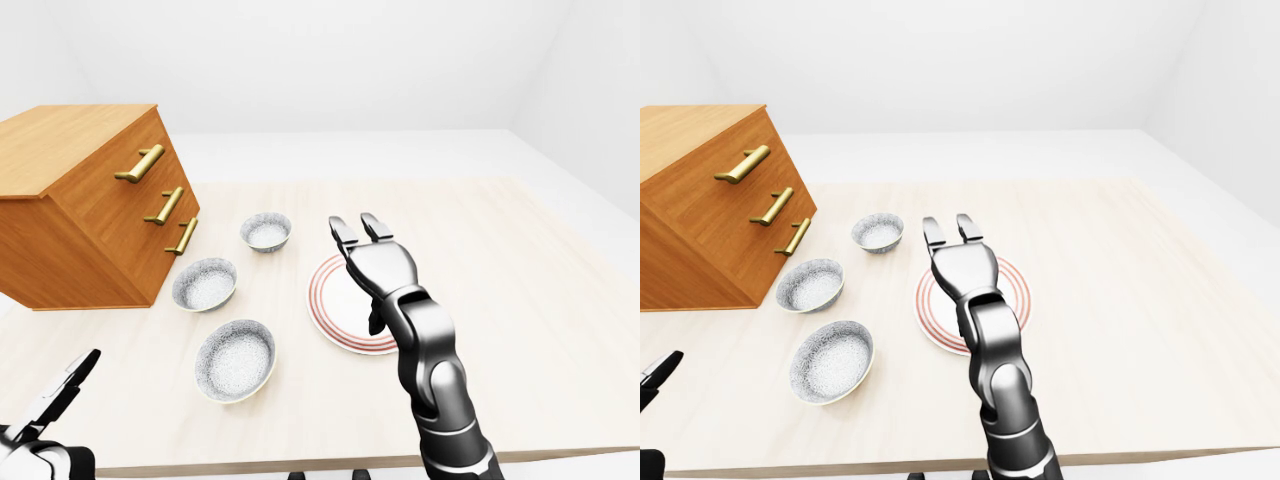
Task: Put the bowl at the front on the plate.
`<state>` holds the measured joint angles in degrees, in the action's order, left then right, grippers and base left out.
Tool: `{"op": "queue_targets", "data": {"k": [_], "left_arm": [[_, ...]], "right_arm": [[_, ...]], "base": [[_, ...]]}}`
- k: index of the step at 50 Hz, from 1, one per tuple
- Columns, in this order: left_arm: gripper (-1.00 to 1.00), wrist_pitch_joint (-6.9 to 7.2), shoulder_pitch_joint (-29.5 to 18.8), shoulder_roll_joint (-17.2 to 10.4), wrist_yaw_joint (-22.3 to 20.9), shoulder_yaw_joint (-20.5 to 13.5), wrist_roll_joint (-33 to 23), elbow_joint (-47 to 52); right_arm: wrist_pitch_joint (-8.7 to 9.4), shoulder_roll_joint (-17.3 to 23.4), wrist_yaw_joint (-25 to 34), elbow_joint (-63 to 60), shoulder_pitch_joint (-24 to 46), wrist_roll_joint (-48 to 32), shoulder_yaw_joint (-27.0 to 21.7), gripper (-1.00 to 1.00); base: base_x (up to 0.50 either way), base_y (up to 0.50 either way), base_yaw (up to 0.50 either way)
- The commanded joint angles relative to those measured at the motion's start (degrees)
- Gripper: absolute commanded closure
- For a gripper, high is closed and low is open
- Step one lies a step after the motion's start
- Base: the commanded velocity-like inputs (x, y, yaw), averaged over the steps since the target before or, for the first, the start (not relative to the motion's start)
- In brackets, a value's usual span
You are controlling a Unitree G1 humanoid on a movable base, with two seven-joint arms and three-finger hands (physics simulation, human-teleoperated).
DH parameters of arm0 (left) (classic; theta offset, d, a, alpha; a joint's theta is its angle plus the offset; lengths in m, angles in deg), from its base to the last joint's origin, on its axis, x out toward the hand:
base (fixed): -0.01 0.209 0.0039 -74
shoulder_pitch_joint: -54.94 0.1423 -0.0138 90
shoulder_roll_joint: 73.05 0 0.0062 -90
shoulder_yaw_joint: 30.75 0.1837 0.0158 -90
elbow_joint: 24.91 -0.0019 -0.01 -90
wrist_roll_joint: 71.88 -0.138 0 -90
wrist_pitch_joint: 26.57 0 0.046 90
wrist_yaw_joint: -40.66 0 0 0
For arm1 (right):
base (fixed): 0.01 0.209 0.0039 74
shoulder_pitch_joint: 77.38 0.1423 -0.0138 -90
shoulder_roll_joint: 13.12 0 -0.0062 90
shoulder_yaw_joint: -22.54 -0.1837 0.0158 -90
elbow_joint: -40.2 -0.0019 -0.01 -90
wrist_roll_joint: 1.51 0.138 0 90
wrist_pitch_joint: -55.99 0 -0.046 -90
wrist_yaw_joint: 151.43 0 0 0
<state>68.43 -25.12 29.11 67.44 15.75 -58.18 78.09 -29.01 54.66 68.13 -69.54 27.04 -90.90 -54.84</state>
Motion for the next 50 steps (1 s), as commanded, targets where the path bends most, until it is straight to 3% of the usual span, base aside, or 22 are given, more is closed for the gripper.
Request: {"op": "queue_targets", "data": {"k": [1,8,20,37,50], "left_arm": [[-1.00,0.00,-0.13,-0.08,0.07,-0.29,0.28,0.26],[-1.00,0.00,-0.19,-0.20,0.07,0.07,0.22,-0.51],[-1.00,0.00,-0.32,-0.30,0.01,0.25,0.00,-1.19],[-1.00,0.00,0.36,-0.02,-0.45,-0.62,0.26,1.90],[-1.00,0.00,-0.09,0.00,-0.53,-0.17,-0.14,-0.06]], "right_arm": [[0.00,-0.42,0.43,-0.35,-0.34,-0.83,0.85,-1.00],[0.00,-2.23,0.22,0.76,-1.57,-3.52,4.07,-1.00],[0.00,-3.63,-5.03,3.69,-3.15,-2.46,7.12,-1.00],[0.00,-4.92,-2.50,3.71,-6.01,-4.97,13.08,-1.00],[0.00,-5.33,-4.16,2.85,-9.17,-5.80,17.19,-1.00]], "base": [[0.00,0.00,0.00],[0.00,0.00,0.00],[0.00,0.00,0.00],[0.00,0.00,0.00],[0.00,0.00,0.00]]}}
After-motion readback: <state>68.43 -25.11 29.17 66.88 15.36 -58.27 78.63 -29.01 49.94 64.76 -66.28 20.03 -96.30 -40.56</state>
